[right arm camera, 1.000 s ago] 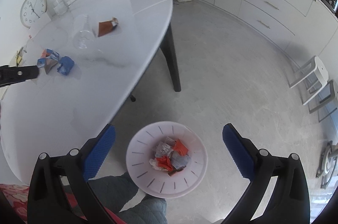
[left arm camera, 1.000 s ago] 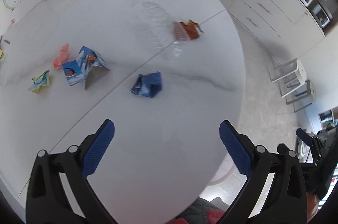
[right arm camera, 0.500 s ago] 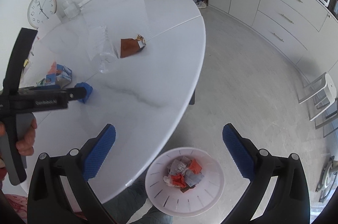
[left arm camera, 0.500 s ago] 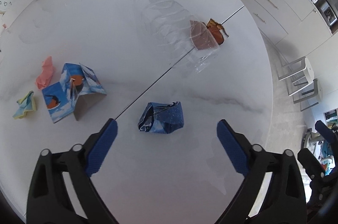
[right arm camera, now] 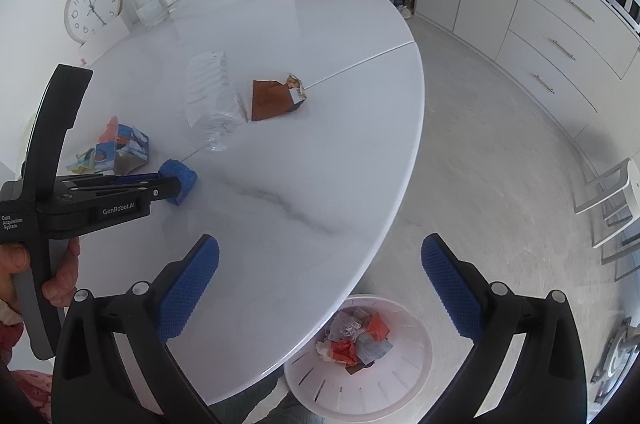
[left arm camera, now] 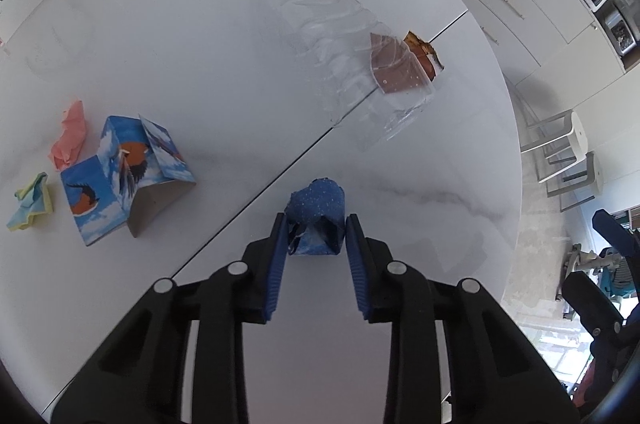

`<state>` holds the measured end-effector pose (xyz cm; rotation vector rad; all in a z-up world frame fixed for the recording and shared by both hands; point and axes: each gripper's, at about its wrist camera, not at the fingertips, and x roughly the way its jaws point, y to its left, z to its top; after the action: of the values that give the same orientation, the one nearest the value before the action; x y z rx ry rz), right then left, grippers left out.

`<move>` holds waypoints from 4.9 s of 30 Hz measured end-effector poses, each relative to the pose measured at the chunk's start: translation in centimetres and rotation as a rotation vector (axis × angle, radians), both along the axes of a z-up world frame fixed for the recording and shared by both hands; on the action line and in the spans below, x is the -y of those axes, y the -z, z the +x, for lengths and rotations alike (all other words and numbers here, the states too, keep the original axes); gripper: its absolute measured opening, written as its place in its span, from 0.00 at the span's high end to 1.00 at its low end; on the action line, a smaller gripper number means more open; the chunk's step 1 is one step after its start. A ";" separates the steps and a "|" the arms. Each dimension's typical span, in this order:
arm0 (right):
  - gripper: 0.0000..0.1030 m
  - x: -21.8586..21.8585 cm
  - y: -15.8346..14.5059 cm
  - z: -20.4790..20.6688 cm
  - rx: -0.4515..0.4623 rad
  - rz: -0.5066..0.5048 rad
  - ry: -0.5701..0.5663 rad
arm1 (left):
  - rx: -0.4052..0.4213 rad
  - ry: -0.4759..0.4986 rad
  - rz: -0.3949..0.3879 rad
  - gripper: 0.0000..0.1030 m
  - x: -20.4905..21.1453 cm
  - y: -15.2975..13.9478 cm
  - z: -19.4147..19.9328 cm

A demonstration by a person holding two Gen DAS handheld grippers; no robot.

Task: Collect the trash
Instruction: 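Grasp the blue crumpled paper on the table with the left gripper, then grasp the blue bird-printed box with the right gripper while the left gripper holds the blue paper, then carry the blue paper and bird-printed box to the wastebasket and release both, then grasp the yellow-blue cloth with the left gripper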

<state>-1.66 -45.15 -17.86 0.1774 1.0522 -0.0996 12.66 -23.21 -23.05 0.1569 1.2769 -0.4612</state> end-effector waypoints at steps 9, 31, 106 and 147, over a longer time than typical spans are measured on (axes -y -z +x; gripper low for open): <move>0.02 -2.4 -0.9 1.1 0.020 0.008 -0.093 | 0.028 -0.040 -0.056 0.74 -3.6 -2.7 -0.9; 0.02 -22.1 3.9 15.9 -0.067 0.063 -0.454 | 0.080 -0.294 -0.063 0.74 -20.3 -5.9 -1.2; 0.05 6.2 4.8 -15.1 -0.137 0.132 0.023 | 0.011 0.412 -0.100 0.74 7.4 -8.2 -18.3; 0.02 -8.1 -4.3 -0.1 0.071 0.085 -0.335 | 0.159 -0.171 0.015 0.08 -13.2 -10.6 -5.3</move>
<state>-1.79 -37.07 -13.56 0.0793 1.0024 0.2529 7.35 -10.05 -12.42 0.0944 1.1277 -0.2867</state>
